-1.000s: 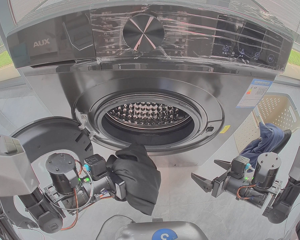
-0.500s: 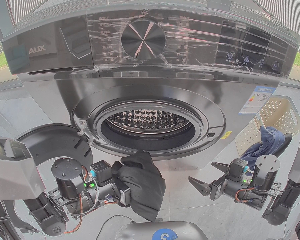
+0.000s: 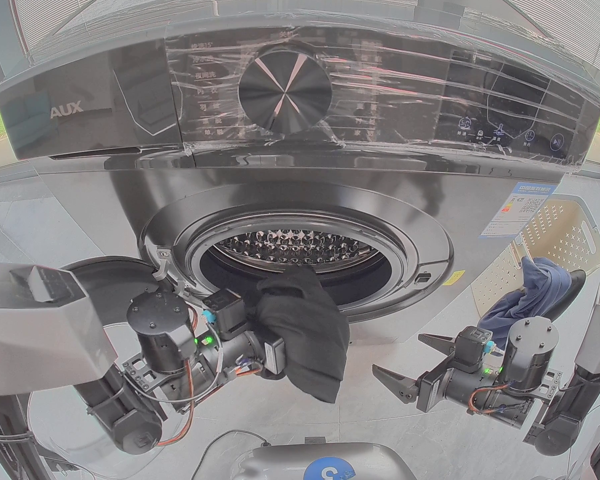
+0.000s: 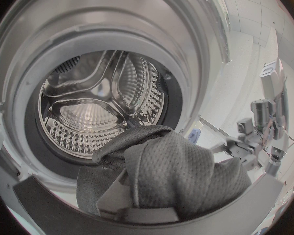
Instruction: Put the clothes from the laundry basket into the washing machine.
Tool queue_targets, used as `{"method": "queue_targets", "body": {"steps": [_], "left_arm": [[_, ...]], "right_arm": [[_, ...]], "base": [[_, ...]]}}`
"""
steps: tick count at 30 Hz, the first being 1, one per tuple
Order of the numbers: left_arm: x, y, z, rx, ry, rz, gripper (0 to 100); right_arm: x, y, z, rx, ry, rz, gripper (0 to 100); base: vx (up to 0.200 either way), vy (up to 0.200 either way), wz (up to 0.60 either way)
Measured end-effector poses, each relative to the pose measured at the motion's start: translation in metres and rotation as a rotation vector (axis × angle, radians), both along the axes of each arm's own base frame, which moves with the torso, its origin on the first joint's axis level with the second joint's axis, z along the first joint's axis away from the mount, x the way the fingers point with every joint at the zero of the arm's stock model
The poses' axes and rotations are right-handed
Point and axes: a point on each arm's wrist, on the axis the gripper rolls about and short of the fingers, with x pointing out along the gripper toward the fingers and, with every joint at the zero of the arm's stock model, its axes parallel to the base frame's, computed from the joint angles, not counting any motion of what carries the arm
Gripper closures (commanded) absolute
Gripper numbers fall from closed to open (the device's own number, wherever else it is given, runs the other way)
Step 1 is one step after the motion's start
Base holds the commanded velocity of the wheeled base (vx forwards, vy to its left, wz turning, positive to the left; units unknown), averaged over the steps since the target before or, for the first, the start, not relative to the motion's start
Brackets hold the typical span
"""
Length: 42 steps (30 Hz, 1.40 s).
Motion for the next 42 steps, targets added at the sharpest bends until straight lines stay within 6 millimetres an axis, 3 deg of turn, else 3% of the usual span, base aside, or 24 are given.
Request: {"method": "queue_targets", "body": {"steps": [20, 25, 35, 42], "left_arm": [[0.103, -0.049, 0.002, -0.230, -0.157, 0.157, 100], [0.127, -0.051, 0.002, -0.266, -0.200, 0.203, 100], [0.161, -0.059, -0.017, -0.261, -0.205, 0.240, 100], [0.191, -0.058, -0.010, -0.285, -0.239, 0.292, 100]], "right_arm": [[-0.003, 0.001, -0.001, -0.006, 0.007, 0.010, 0], [-0.004, 0.002, -0.001, -0.005, 0.007, 0.013, 0], [-0.003, 0.003, -0.003, -0.007, 0.013, 0.017, 0], [-0.004, 0.003, -0.003, -0.009, 0.015, 0.017, 0]], "base": [[0.000, 0.000, 0.00], [0.000, 0.000, 0.00], [0.000, 0.000, 0.00], [0.000, 0.000, 0.00]]}}
